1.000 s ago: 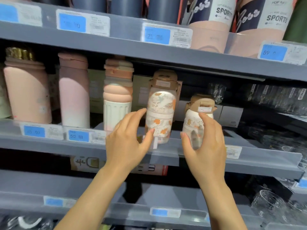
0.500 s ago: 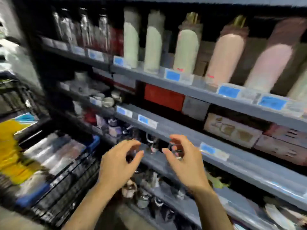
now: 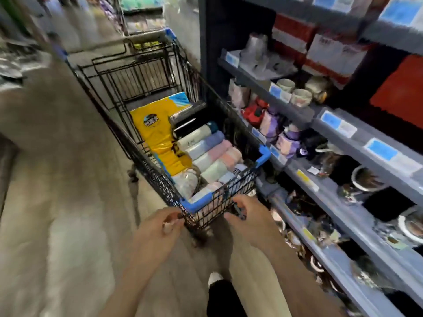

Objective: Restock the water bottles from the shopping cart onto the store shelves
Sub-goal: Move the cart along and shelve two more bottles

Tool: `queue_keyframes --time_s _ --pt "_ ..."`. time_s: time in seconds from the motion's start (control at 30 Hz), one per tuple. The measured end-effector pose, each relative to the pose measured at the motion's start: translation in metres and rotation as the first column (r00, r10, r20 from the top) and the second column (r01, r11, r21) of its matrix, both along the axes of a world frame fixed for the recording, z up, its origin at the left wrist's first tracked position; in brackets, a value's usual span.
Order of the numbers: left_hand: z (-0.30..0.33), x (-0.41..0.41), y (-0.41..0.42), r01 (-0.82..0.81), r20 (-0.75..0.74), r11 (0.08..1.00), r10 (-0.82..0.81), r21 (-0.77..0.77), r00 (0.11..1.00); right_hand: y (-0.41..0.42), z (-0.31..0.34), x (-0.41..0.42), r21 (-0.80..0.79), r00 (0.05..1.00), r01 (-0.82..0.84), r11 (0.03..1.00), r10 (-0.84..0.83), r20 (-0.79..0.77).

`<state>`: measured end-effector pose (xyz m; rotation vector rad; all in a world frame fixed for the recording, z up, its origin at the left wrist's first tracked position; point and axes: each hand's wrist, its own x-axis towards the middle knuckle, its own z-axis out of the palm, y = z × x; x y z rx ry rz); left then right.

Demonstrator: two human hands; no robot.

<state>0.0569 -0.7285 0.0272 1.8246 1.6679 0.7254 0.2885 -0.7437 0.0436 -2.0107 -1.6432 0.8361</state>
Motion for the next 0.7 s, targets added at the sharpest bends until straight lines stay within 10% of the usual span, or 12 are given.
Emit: queue_keyframes --time_s 0.43,0.7 --pt "-0.015 0.019 0.174 0.179 -0.336 0.979 -0.202 -0.099 0.92 0.143 -0.056 -0.021 -0.116 0.999 0.007 0.993 -0.002 0.048" --pt "-0.08 0.045 0.256 0.238 -0.275 0.916 -0.332 -0.324 0.902 0.178 -0.073 -0.024 -0.254 0.997 0.039 0.966 -0.02 0.075"
